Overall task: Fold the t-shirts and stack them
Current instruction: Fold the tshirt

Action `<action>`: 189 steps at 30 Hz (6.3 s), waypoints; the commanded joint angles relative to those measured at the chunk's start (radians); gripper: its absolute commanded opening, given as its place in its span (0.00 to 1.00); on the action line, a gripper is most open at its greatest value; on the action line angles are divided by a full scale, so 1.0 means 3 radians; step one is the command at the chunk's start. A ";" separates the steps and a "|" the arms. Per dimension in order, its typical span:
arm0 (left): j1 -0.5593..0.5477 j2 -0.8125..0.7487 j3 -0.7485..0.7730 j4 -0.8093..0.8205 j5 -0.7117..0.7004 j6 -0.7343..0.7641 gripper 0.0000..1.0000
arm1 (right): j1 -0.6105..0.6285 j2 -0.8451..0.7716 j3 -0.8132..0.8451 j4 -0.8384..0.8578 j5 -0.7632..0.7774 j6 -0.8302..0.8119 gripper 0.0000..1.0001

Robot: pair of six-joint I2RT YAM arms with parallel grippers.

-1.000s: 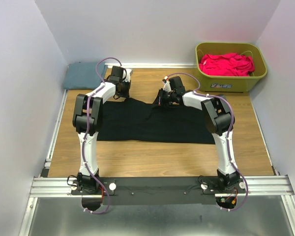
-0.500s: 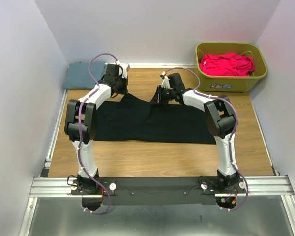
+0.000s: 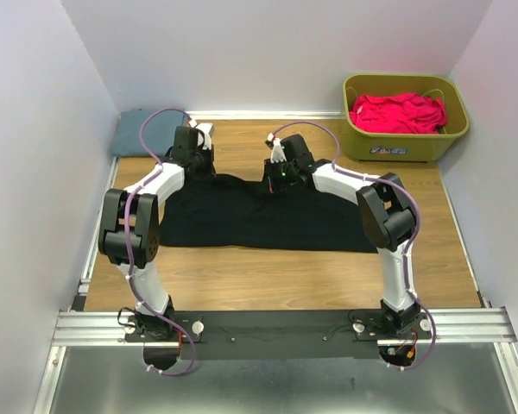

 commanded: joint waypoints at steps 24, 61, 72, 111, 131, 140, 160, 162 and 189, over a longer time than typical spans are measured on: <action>0.0137 -0.0569 -0.0680 0.0201 -0.0037 -0.0244 0.00 | 0.0306 -0.0353 -0.0291 -0.0340 0.0015 -0.0415 0.07; 0.0132 -0.1157 -0.1151 -0.0213 -0.0624 -0.1010 0.61 | 0.0030 -0.1038 -0.0807 -0.0851 0.0699 -0.0159 0.43; 0.0132 -0.0581 -0.0942 -0.0453 -0.1080 -0.1292 0.60 | -0.0047 -0.1437 -0.1533 -0.1398 0.1569 0.0245 0.57; -0.0513 0.2254 0.3292 -0.1456 -0.1259 -0.0428 0.62 | 0.1078 -0.0568 -0.0261 -0.2452 0.0658 0.0245 0.72; -0.0895 0.0121 0.0850 -0.1057 -0.1305 -0.1670 0.69 | 0.0884 -0.1907 -0.1232 -0.2360 0.1411 0.0199 0.73; -0.0978 0.0571 0.0802 -0.0883 -0.1146 -0.1829 0.66 | 0.0879 -0.1984 -0.1431 -0.2309 0.1268 0.0117 0.73; -0.0635 0.1864 0.2161 -0.1409 -0.1361 -0.0807 0.67 | 0.0884 -0.1340 -0.0885 -0.2120 0.1033 0.0127 0.73; -0.0630 0.1966 0.2540 -0.1578 -0.1417 -0.0638 0.67 | 0.0884 -0.1177 -0.0777 -0.2115 0.0977 0.0127 0.73; -0.0538 0.2238 0.3057 -0.1246 -0.1070 -0.0162 0.69 | 0.1226 0.0107 0.0138 -0.2094 -0.0159 0.0004 0.68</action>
